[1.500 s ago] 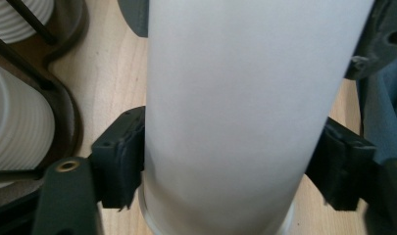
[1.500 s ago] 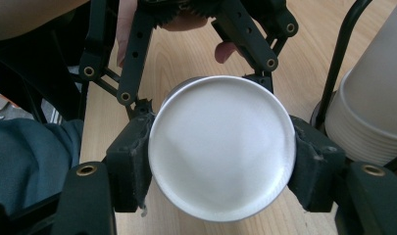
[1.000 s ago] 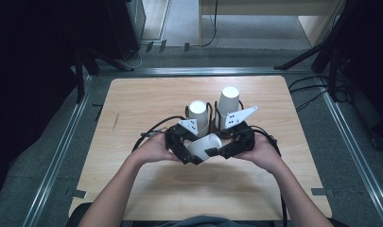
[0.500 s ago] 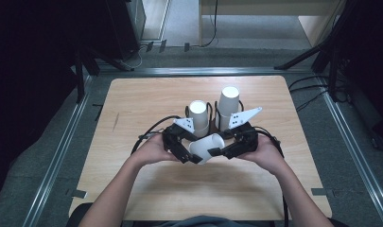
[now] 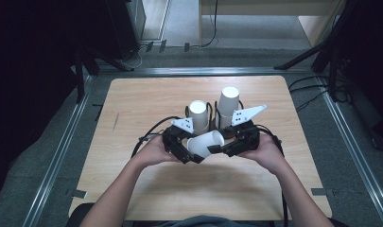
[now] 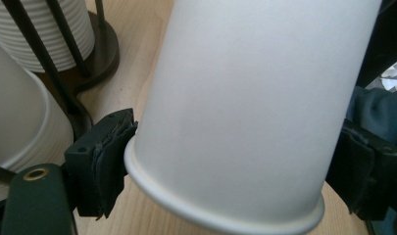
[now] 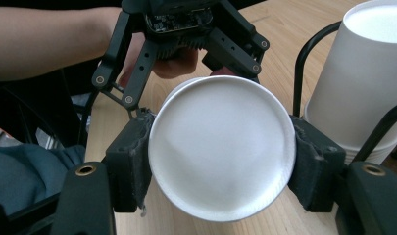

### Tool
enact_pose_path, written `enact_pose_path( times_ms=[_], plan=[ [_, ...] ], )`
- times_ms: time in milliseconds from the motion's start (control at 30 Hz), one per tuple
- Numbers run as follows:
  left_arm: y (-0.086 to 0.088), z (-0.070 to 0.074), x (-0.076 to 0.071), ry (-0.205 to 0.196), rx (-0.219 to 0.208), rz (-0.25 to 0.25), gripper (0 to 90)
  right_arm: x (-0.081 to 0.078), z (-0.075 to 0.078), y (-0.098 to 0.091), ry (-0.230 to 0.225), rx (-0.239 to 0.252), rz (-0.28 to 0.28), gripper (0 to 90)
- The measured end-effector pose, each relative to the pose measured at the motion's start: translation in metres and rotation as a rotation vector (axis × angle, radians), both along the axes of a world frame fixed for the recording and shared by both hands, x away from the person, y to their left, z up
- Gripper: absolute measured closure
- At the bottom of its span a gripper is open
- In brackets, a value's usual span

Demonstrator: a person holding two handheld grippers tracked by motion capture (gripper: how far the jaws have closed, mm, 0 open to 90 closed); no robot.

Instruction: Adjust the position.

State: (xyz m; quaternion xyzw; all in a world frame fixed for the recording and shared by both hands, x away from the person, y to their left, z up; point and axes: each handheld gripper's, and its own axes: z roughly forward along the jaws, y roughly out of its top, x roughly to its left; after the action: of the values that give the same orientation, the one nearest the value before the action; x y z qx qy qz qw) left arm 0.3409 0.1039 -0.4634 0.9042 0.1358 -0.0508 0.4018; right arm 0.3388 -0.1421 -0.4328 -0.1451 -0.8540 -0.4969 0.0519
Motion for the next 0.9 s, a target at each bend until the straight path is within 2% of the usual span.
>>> enact_pose_path(
  times_ms=[200, 400, 500, 567, 633, 733, 833, 900],
  plan=[
    [0.002, 0.001, -0.001, -0.012, -0.012, -0.003, 18.0, 0.001, 0.0, 0.0, 0.013, 0.01, 0.003, 34.3],
    [0.004, 0.003, -0.001, -0.016, -0.002, -0.008, 22.5, 0.001, -0.001, 0.001, 0.017, 0.011, 0.004, 34.4],
    [0.004, 0.005, 0.0, 0.002, 0.004, -0.007, 23.5, 0.002, -0.001, 0.001, 0.024, 0.008, -0.003, 33.8],
    [0.005, 0.007, 0.0, 0.013, 0.016, -0.011, 23.5, 0.0, 0.0, 0.002, -0.002, 0.002, -0.012, 28.7],
    [0.006, 0.009, 0.0, 0.007, 0.027, -0.012, 23.5, 0.0, 0.001, 0.002, 0.002, 0.003, -0.014, 24.2],
    [0.009, 0.013, 0.001, 0.007, 0.033, 0.007, 23.5, 0.0, 0.0, 0.001, -0.005, -0.02, -0.02, 23.5],
    [0.011, 0.017, 0.003, 0.001, 0.059, 0.021, 23.5, 0.0, -0.002, 0.001, -0.009, -0.042, -0.018, 23.5],
    [0.013, 0.021, 0.003, -0.007, 0.056, 0.024, 23.4, 0.0, -0.004, 0.0, -0.011, -0.05, -0.018, 23.5]
  ],
)
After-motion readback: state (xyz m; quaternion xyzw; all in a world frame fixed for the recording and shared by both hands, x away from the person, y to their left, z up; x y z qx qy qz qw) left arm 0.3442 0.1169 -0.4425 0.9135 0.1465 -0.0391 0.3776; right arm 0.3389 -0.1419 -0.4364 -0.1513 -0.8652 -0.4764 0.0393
